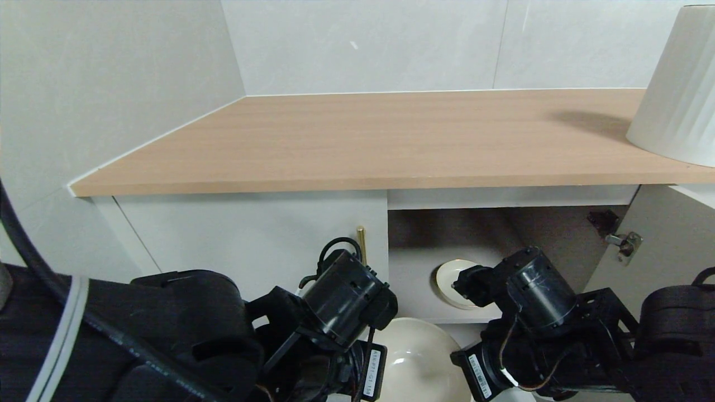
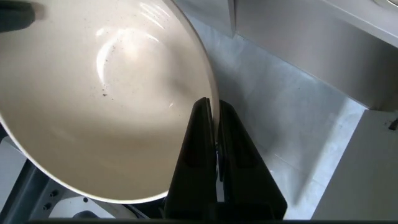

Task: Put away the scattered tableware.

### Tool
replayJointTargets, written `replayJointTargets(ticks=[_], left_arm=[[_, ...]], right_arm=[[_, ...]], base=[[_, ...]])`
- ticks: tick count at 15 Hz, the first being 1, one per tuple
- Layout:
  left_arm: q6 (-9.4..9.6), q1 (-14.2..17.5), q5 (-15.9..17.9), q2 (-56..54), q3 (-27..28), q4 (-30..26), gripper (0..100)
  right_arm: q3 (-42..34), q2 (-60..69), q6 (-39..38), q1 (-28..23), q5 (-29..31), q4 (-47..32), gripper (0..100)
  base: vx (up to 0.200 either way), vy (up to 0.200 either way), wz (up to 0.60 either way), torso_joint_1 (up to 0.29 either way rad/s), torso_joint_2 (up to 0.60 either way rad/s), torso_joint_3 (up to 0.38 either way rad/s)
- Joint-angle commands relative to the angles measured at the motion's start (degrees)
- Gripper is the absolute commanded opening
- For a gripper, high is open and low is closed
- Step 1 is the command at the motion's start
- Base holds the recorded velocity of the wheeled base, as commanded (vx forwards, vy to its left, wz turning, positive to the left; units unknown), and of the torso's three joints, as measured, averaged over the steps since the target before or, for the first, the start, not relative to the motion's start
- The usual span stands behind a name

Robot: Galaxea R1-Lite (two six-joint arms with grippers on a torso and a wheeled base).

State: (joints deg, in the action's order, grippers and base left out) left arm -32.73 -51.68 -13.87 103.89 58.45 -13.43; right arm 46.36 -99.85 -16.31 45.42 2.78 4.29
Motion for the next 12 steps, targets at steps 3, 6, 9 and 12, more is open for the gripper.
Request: replayJointTargets(ticks=[3,6,9,12], left_arm=[[-0.05,-0.18,-0.1,-0.79,-0.09,-0.1,100],[-0.93,-0.09,-0.19,-1.94,0.08,0.07,100],[-0.93,0.35,-0.28,-8.61,0.17,-0.01,100],[-0.58,2.72,-0.19,-14.77,0.17,-0.1,100]], right_arm=[[-0.13,-0.08,0.05,0.02,0.12,-0.16,0],[-0.31,0.01,0.05,0.02,0.12,-0.16,0],[-1.27,0.19,-0.92,-1.21,3.37,1.25,0],[-6.9,0.19,-1.79,-3.76,9.53,14.17,0]], base=[[0.0,0.0,0.0,0.0,0.0,0.0],[0.0,0.0,0.0,0.0,0.0,0.0],[0.0,0.0,0.0,0.0,0.0,0.0],[0.0,0.0,0.0,0.0,0.0,0.0]])
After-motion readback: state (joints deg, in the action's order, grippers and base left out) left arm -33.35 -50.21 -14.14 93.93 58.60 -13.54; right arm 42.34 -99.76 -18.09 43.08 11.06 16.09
